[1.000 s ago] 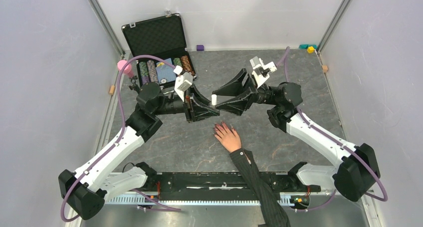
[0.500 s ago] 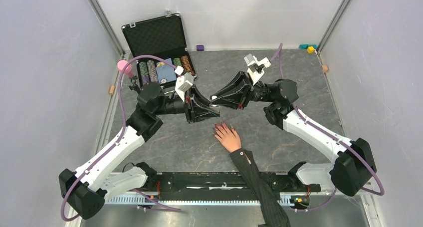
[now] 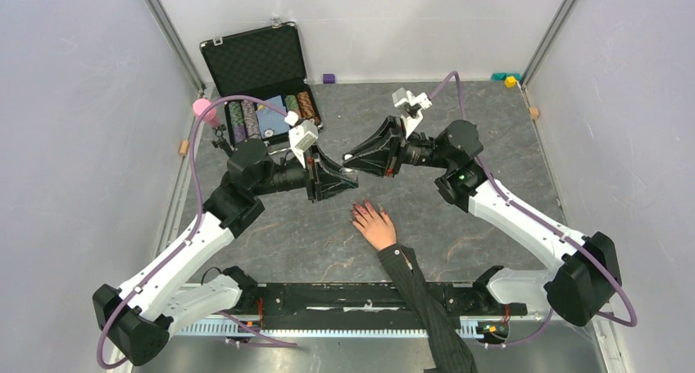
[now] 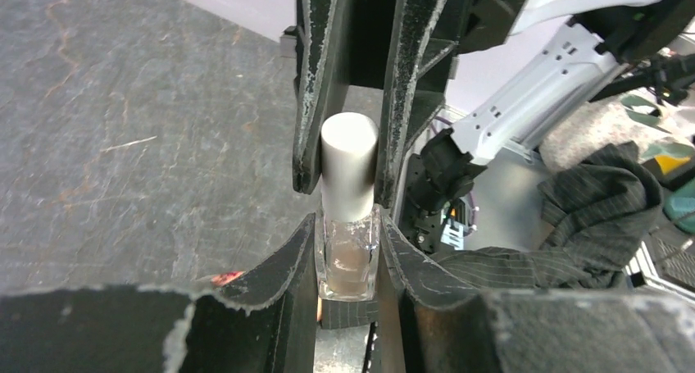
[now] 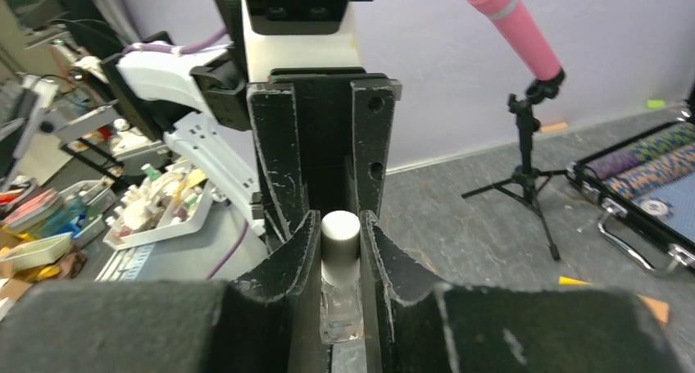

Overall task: Paint the nails
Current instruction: Screw the nail polish bottle.

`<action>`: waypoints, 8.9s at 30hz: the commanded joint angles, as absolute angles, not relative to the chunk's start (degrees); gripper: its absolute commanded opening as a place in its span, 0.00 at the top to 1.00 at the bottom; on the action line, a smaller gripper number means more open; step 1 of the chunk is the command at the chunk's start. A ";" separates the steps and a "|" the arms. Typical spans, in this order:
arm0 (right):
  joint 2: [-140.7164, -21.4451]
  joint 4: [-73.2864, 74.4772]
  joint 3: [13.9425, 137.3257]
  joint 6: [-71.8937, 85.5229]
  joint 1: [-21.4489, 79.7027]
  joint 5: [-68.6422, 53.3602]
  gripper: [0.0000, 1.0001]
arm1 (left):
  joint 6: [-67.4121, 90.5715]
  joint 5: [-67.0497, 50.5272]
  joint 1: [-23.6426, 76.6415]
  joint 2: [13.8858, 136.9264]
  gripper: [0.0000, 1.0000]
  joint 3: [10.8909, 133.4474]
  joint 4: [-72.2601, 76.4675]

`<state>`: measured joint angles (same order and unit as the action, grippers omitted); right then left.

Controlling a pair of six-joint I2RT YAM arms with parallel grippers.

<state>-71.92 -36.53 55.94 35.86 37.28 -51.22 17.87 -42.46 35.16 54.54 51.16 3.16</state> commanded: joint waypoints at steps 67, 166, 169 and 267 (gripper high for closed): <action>-60.38 -27.44 53.59 21.98 34.87 -32.56 0.22 | 16.17 -25.69 34.64 50.52 0.98 51.01 4.13; -79.20 1.63 75.63 17.87 56.52 -2.29 0.68 | 15.56 -8.18 34.65 52.18 0.98 51.12 -2.40; -77.13 2.83 75.95 16.09 56.47 -0.36 0.54 | 15.56 -8.45 34.65 52.28 0.98 51.17 -2.39; -81.69 11.07 71.36 23.90 46.30 -25.02 1.00 | 14.89 -6.07 34.76 52.83 0.98 50.90 -3.00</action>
<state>-79.72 1.10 70.83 20.69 44.34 -28.71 15.18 -18.81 35.88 52.60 48.95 -8.99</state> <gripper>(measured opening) 0.243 0.333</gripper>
